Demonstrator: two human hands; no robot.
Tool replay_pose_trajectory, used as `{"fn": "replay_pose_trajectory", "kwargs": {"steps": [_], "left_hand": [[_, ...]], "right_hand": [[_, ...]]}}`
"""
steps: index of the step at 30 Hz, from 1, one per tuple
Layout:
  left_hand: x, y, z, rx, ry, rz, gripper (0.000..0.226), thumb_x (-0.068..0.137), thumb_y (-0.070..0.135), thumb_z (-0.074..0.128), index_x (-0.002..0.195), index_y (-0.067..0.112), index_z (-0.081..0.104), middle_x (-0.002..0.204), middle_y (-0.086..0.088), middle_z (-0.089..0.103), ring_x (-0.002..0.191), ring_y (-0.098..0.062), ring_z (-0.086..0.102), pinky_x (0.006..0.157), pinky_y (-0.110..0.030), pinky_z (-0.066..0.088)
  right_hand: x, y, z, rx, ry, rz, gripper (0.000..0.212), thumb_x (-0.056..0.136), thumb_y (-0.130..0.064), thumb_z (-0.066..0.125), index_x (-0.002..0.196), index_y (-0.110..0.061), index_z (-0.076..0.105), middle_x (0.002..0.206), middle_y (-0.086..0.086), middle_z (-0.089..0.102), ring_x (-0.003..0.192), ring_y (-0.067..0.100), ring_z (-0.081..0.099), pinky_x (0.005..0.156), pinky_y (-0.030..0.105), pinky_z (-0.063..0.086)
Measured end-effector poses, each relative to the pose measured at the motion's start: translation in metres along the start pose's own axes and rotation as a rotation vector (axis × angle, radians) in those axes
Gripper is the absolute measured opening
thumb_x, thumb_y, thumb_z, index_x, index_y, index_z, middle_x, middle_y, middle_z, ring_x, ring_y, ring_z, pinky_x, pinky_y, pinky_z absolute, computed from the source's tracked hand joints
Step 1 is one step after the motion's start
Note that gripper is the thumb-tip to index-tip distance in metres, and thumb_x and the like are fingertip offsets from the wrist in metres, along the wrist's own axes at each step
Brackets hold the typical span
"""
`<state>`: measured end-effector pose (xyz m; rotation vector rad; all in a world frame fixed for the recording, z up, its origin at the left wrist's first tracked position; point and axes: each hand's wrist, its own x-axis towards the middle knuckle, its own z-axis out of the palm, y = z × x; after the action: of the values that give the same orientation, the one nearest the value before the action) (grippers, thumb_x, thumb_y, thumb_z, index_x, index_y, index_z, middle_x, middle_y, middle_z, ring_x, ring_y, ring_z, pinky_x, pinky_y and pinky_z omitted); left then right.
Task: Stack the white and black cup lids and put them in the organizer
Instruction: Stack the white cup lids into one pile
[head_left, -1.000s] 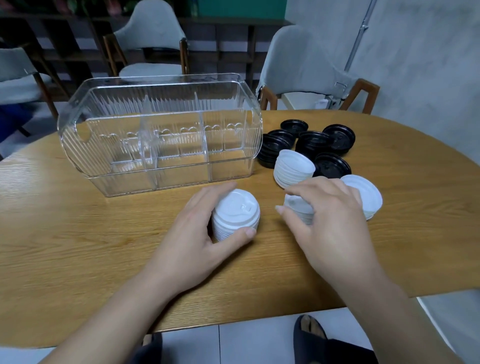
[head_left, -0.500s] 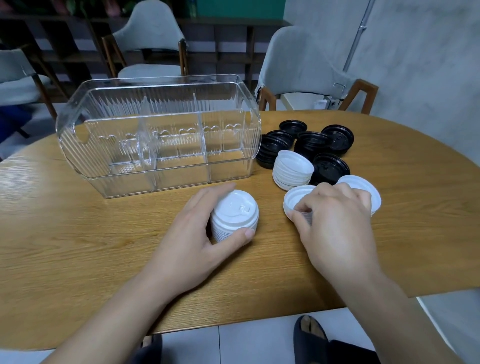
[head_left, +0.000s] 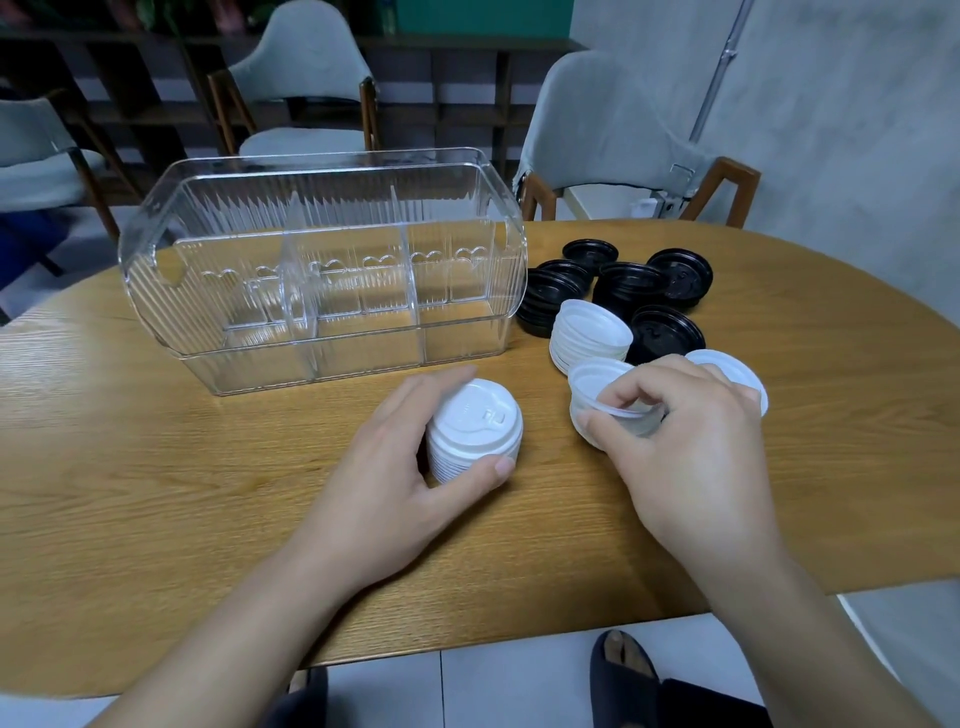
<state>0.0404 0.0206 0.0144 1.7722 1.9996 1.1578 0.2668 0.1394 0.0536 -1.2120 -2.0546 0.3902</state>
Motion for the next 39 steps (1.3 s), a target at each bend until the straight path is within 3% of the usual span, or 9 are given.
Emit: {"fn": "replay_pose_trajectory", "kwargs": {"steps": [4, 8, 14, 18, 25, 30, 33, 35, 39], "left_hand": [[0.0, 0.001, 0.0, 0.0, 0.013, -0.008, 0.079, 0.092, 0.065, 0.081, 0.16, 0.036, 0.053, 0.151, 0.028, 0.057, 0.143, 0.008, 0.051, 0.114, -0.007, 0.034], [0.0, 0.002, 0.0, -0.067, 0.041, -0.038, 0.085, 0.089, 0.065, 0.083, 0.162, 0.039, 0.049, 0.152, 0.025, 0.059, 0.144, 0.0, 0.056, 0.117, -0.022, 0.043], [-0.001, 0.006, -0.002, -0.152, 0.137, 0.024, 0.093, 0.088, 0.048, 0.09, 0.167, 0.03, 0.044, 0.148, 0.016, 0.066, 0.144, -0.01, 0.061, 0.121, -0.035, 0.047], [-0.003, 0.012, -0.002, -0.145, 0.17, 0.145, 0.102, 0.084, 0.036, 0.098, 0.169, 0.023, 0.043, 0.151, 0.012, 0.065, 0.147, -0.018, 0.06, 0.123, -0.041, 0.045], [-0.005, 0.011, 0.0, -0.108, 0.195, 0.276, 0.088, 0.085, 0.042, 0.097, 0.16, 0.018, 0.057, 0.154, 0.009, 0.062, 0.143, -0.022, 0.059, 0.118, -0.054, 0.047], [-0.003, 0.011, -0.003, -0.105, 0.286, 0.202, 0.082, 0.083, 0.047, 0.098, 0.15, 0.014, 0.065, 0.139, 0.005, 0.068, 0.131, -0.025, 0.064, 0.111, -0.037, 0.049], [-0.002, 0.01, -0.003, -0.138, 0.324, 0.134, 0.074, 0.08, 0.041, 0.097, 0.142, 0.017, 0.066, 0.131, 0.008, 0.069, 0.124, -0.021, 0.066, 0.105, -0.035, 0.052], [-0.001, 0.01, -0.004, -0.172, 0.332, 0.101, 0.077, 0.074, 0.047, 0.099, 0.137, 0.019, 0.066, 0.129, 0.008, 0.07, 0.121, -0.022, 0.067, 0.104, -0.032, 0.051], [-0.001, 0.011, -0.003, -0.14, 0.349, 0.082, 0.077, 0.07, 0.053, 0.101, 0.13, 0.024, 0.062, 0.122, 0.01, 0.067, 0.114, -0.022, 0.065, 0.099, -0.034, 0.05]], "right_hand": [[-0.002, -0.01, -0.002, 0.212, 0.04, -0.026, 0.016, 0.093, -0.034, 0.086, 0.087, -0.03, 0.072, 0.091, -0.015, 0.071, 0.095, 0.011, 0.065, 0.094, 0.03, 0.045], [-0.002, -0.026, -0.001, 0.557, -0.04, 0.086, 0.005, 0.1, -0.023, 0.08, 0.098, -0.027, 0.077, 0.097, -0.011, 0.078, 0.1, 0.011, 0.073, 0.086, 0.018, 0.054], [0.002, -0.037, 0.005, 1.0, -0.089, 0.291, 0.021, 0.105, -0.017, 0.072, 0.125, -0.014, 0.073, 0.106, 0.006, 0.084, 0.104, 0.022, 0.081, 0.093, 0.033, 0.063], [0.002, -0.042, 0.012, 1.095, -0.172, 0.345, 0.016, 0.104, -0.018, 0.071, 0.119, -0.014, 0.076, 0.106, 0.012, 0.084, 0.105, 0.026, 0.08, 0.1, 0.043, 0.06], [-0.005, -0.052, 0.021, 1.036, -0.289, 0.225, 0.022, 0.104, -0.029, 0.068, 0.119, -0.015, 0.077, 0.106, 0.008, 0.083, 0.105, 0.02, 0.078, 0.094, 0.032, 0.061], [-0.01, -0.055, 0.02, 0.744, -0.268, -0.002, 0.038, 0.099, -0.043, 0.078, 0.134, -0.028, 0.072, 0.129, -0.01, 0.072, 0.124, 0.011, 0.069, 0.1, 0.026, 0.056], [-0.016, -0.057, 0.02, 0.553, -0.253, -0.088, 0.069, 0.086, -0.047, 0.09, 0.147, -0.034, 0.063, 0.146, -0.019, 0.056, 0.142, 0.008, 0.054, 0.107, 0.017, 0.047], [-0.02, -0.06, 0.021, 0.501, -0.249, -0.113, 0.081, 0.079, -0.048, 0.095, 0.15, -0.033, 0.06, 0.147, -0.023, 0.055, 0.143, 0.005, 0.052, 0.109, 0.014, 0.043], [-0.021, -0.059, 0.023, 0.446, -0.231, -0.129, 0.079, 0.076, -0.045, 0.096, 0.146, -0.03, 0.064, 0.142, -0.025, 0.06, 0.138, -0.003, 0.053, 0.11, 0.009, 0.039]]}}
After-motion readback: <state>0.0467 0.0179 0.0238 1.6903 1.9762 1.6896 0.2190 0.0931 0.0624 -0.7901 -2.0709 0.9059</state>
